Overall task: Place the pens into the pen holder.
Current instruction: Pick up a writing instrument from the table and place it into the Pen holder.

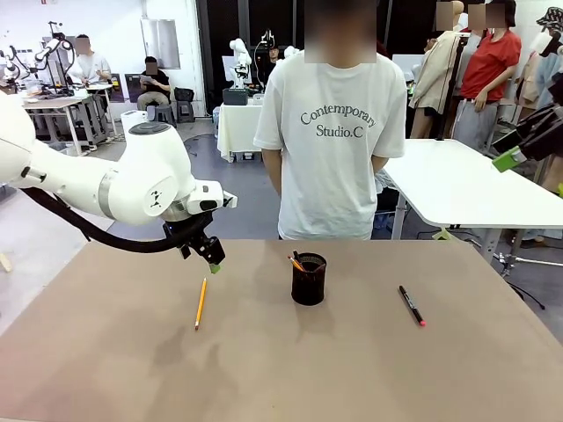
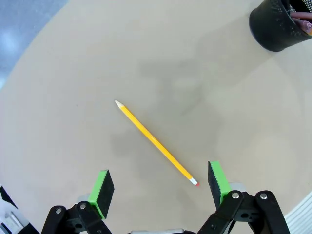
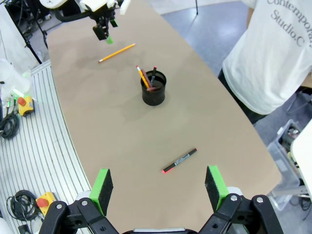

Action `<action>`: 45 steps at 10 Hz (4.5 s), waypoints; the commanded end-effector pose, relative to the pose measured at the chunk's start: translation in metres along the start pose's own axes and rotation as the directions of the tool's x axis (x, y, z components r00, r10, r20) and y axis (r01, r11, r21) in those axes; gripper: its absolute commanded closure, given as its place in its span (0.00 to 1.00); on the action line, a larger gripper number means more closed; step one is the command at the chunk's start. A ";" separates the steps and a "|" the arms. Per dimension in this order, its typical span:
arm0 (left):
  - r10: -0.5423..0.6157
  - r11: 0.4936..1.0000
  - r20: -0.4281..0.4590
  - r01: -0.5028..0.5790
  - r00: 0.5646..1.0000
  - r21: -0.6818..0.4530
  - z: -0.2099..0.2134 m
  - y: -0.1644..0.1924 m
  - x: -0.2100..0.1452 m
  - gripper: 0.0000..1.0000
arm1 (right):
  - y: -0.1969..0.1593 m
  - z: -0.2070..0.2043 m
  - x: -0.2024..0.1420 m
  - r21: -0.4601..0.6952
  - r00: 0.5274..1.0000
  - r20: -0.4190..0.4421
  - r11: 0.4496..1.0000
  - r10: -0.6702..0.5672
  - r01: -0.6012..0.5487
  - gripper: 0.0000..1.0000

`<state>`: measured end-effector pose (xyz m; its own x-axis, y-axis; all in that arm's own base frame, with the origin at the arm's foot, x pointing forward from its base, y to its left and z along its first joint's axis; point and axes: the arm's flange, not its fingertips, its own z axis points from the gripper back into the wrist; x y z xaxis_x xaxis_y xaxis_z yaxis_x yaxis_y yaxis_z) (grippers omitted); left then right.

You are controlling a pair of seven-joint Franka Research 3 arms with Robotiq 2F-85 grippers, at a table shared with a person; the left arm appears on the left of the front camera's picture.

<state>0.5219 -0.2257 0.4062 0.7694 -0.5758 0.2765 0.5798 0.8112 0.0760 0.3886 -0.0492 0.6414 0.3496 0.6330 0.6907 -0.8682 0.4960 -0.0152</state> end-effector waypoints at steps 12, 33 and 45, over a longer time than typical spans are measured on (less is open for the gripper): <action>0.543 0.838 -0.095 -0.532 0.834 0.119 -0.087 0.027 0.019 0.00 | 0.000 0.001 0.002 0.002 1.000 0.017 1.000 0.007 -0.007 0.00; 0.468 0.879 -0.062 -0.472 0.881 -0.073 -0.067 0.027 0.006 1.00 | 0.000 0.001 0.002 0.002 1.000 0.017 1.000 0.007 -0.007 0.00; 0.130 0.937 0.368 0.007 0.921 -0.350 0.049 -0.014 0.019 1.00 | 0.000 0.001 0.002 0.002 1.000 0.017 1.000 0.007 -0.007 0.00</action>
<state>0.5143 -0.2408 0.4552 0.6601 -0.4012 0.6350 0.6746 0.6884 -0.2664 0.3886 -0.0492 0.6414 0.3498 0.6330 0.6906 -0.8681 0.4961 -0.0151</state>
